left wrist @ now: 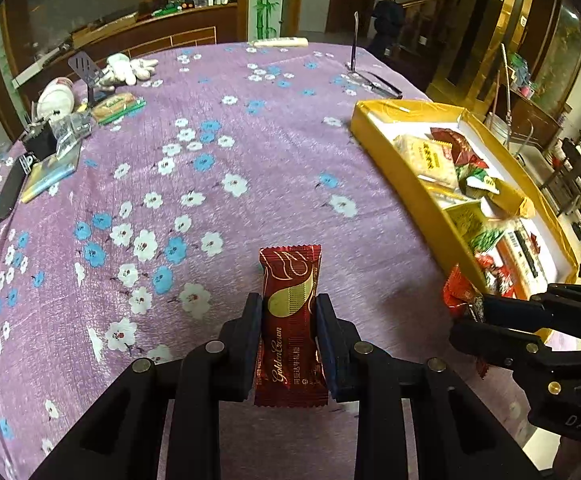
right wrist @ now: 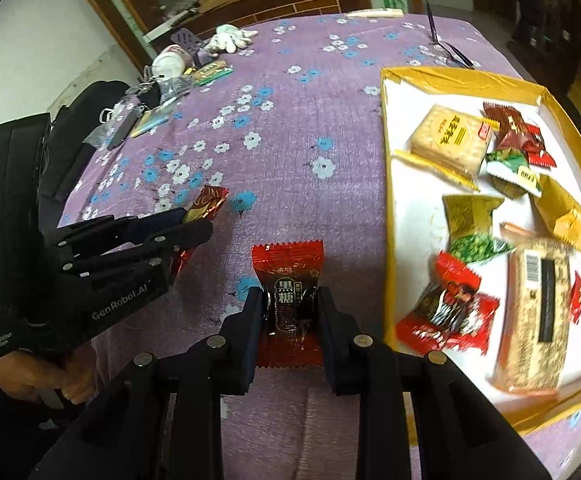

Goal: Organize snacks
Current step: 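Carry the dark red bar and red candy packet over the white tray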

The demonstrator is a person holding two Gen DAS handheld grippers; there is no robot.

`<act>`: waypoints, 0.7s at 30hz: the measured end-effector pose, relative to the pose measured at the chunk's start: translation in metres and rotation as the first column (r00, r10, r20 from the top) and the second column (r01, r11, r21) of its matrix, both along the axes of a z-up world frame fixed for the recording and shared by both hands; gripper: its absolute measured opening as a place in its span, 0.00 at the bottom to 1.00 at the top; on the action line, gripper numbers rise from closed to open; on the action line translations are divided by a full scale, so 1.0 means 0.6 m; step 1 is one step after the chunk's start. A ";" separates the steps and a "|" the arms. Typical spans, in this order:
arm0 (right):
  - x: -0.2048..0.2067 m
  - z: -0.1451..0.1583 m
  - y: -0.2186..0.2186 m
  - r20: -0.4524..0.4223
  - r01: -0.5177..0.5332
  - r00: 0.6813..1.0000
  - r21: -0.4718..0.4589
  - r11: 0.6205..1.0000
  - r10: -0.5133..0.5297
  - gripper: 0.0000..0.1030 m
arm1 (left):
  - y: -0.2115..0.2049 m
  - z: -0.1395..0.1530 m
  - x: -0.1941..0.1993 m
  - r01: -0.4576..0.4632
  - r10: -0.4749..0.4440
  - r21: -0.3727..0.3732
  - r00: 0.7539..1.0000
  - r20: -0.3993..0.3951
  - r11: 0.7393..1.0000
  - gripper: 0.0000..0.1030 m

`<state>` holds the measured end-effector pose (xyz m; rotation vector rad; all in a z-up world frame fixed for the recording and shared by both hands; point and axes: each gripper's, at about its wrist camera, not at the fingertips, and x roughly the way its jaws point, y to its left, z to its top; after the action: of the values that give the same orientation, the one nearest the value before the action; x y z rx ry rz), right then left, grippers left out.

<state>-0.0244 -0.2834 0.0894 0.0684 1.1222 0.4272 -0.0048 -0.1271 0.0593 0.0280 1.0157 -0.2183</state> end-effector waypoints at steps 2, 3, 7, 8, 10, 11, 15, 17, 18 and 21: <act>0.002 0.007 -0.012 0.016 -0.022 1.000 0.013 1.000 0.022 0.24 | -0.013 0.010 -0.002 -0.016 0.015 0.006 1.000 0.012 1.000 0.26; 0.003 0.011 -0.020 0.023 -0.031 0.999 0.022 0.999 0.030 0.25 | -0.019 0.015 -0.004 -0.022 0.022 0.008 1.000 0.017 1.000 0.26; 0.006 0.016 -0.058 0.033 -0.034 0.999 0.057 0.998 0.032 0.25 | -0.052 0.031 -0.011 -0.034 0.033 0.032 0.999 0.034 0.999 0.26; 0.007 0.016 -0.069 0.032 -0.030 0.999 0.069 0.997 0.028 0.25 | -0.062 0.035 -0.013 -0.034 0.033 0.040 0.999 0.038 0.999 0.26; 0.008 0.017 -0.085 0.030 -0.025 0.999 0.085 0.996 0.022 0.25 | -0.076 0.042 -0.018 -0.034 0.031 0.052 0.999 0.043 0.998 0.26; 0.007 0.017 -0.094 0.028 -0.021 0.999 0.098 0.995 0.018 0.25 | -0.082 0.045 -0.020 -0.032 0.030 0.057 0.999 0.045 0.998 0.26; 0.001 0.015 -0.122 0.021 -0.003 1.000 0.132 0.991 0.001 0.25 | -0.103 0.063 -0.027 -0.019 0.014 0.078 0.998 0.056 0.997 0.26; -0.002 0.014 -0.137 0.016 0.021 1.000 0.151 0.988 -0.024 0.25 | -0.113 0.069 -0.026 0.002 -0.007 0.085 0.998 0.064 0.996 0.26; -0.003 0.014 -0.146 0.014 0.042 0.999 0.157 0.987 -0.045 0.25 | -0.119 0.071 -0.025 0.012 -0.018 0.087 0.998 0.067 0.996 0.26; -0.006 0.019 -0.166 0.024 0.094 0.995 0.159 0.983 -0.099 0.25 | -0.136 0.075 -0.014 0.066 -0.071 0.062 0.994 0.081 0.996 0.26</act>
<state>-0.0277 -0.3828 0.1006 0.2530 1.0481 0.4283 -0.0134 -0.2089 0.1046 0.1257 0.9388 -0.2477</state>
